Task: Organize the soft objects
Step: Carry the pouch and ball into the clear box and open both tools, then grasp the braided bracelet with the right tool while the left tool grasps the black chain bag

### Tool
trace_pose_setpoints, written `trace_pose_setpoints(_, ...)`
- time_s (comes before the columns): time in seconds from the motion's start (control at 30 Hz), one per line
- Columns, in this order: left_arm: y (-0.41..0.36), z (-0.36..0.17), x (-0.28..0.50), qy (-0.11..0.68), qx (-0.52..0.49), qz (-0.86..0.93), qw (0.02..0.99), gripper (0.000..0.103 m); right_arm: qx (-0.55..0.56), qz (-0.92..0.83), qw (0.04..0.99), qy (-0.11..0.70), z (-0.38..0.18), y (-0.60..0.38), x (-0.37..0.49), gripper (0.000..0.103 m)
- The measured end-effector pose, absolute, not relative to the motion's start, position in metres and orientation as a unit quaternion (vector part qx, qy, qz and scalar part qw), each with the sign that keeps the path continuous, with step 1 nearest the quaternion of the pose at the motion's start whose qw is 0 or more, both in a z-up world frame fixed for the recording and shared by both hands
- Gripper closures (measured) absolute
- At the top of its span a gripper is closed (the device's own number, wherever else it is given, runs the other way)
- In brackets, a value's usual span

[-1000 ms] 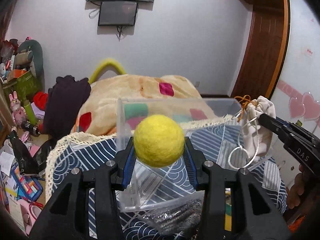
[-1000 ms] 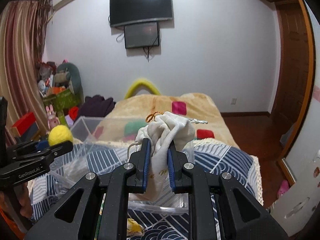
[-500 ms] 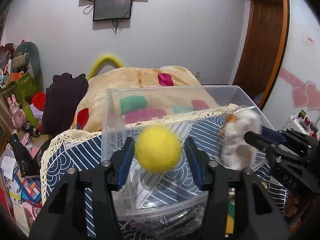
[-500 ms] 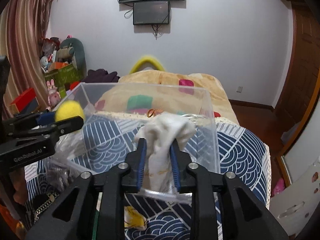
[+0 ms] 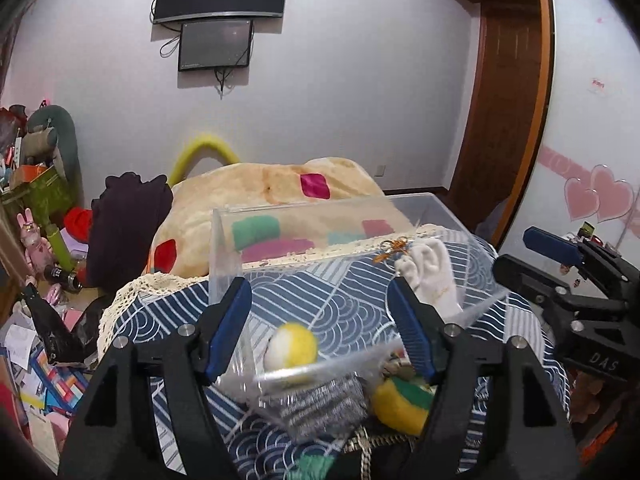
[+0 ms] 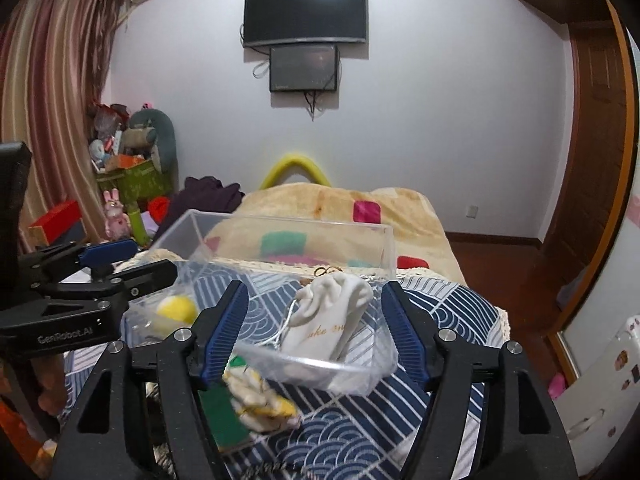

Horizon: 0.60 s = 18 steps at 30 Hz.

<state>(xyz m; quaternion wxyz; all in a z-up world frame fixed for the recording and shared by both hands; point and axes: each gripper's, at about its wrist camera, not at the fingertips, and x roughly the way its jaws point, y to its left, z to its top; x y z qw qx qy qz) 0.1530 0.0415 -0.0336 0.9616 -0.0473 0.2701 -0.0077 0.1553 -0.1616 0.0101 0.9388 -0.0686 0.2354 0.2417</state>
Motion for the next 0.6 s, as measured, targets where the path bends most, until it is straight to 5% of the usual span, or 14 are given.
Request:
trace_pose_setpoints(0.13,0.042,-0.034,0.129,0.259,-0.051,-0.005,0.964,0.022,-0.063,0.247,0.940,0.226,0.014,-0.172,0.137,0.034)
trace_pose_setpoints(0.6,0.014,-0.082,0.080,0.296,-0.078,-0.031,0.951,0.021,-0.068,0.232,0.915,0.324,-0.061,-0.183,0.114,0.034)
